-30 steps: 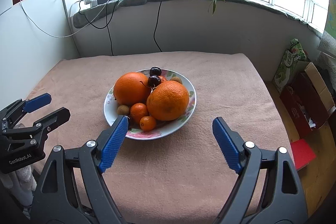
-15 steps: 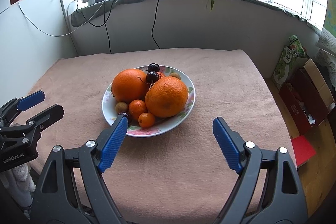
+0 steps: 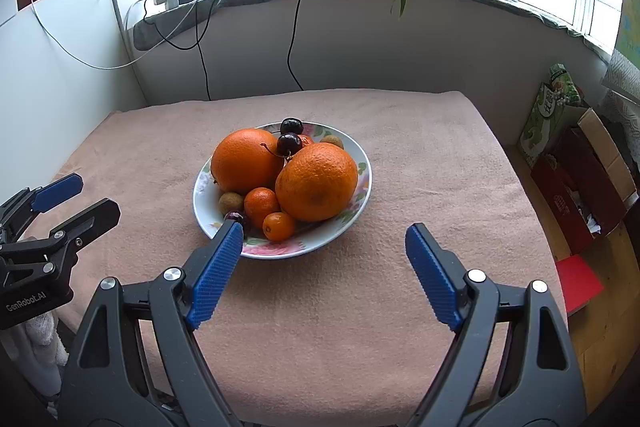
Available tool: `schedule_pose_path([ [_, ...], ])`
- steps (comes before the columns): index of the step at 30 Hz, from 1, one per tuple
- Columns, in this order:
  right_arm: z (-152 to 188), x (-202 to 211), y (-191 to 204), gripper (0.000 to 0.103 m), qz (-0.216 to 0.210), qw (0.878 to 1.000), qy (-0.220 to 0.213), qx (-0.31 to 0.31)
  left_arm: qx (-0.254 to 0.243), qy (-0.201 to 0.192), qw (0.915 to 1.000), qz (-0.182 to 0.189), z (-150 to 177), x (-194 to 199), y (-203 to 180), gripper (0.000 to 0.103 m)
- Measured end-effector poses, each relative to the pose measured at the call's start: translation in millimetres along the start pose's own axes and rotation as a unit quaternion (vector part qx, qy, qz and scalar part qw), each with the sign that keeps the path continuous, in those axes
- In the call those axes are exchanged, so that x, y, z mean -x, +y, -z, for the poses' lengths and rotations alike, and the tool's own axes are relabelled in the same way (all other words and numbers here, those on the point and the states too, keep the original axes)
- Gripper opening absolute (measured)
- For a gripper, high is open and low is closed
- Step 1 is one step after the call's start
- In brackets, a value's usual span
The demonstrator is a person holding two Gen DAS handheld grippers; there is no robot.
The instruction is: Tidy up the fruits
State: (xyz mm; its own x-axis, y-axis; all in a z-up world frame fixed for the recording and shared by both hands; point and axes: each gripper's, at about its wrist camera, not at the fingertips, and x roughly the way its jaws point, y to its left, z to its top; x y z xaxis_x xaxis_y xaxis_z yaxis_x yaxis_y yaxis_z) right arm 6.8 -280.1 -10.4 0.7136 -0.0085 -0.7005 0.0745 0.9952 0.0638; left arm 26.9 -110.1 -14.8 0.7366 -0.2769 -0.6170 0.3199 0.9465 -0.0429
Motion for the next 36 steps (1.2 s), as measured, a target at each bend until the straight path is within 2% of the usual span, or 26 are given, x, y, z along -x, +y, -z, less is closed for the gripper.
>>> schedule_pose_path([
  [11,0.5,-2.2,-1.9,0.086,-0.001,1.000,0.004,-0.006,0.007,0.002,0.9999,-0.013,0.0,-1.7,3.3,0.087],
  [36,-0.3,-6.6,-2.2,0.086,-0.002,1.000,0.008,-0.008,0.007,0.003,0.9999,-0.011,-0.6,-1.9,1.4,0.087],
])
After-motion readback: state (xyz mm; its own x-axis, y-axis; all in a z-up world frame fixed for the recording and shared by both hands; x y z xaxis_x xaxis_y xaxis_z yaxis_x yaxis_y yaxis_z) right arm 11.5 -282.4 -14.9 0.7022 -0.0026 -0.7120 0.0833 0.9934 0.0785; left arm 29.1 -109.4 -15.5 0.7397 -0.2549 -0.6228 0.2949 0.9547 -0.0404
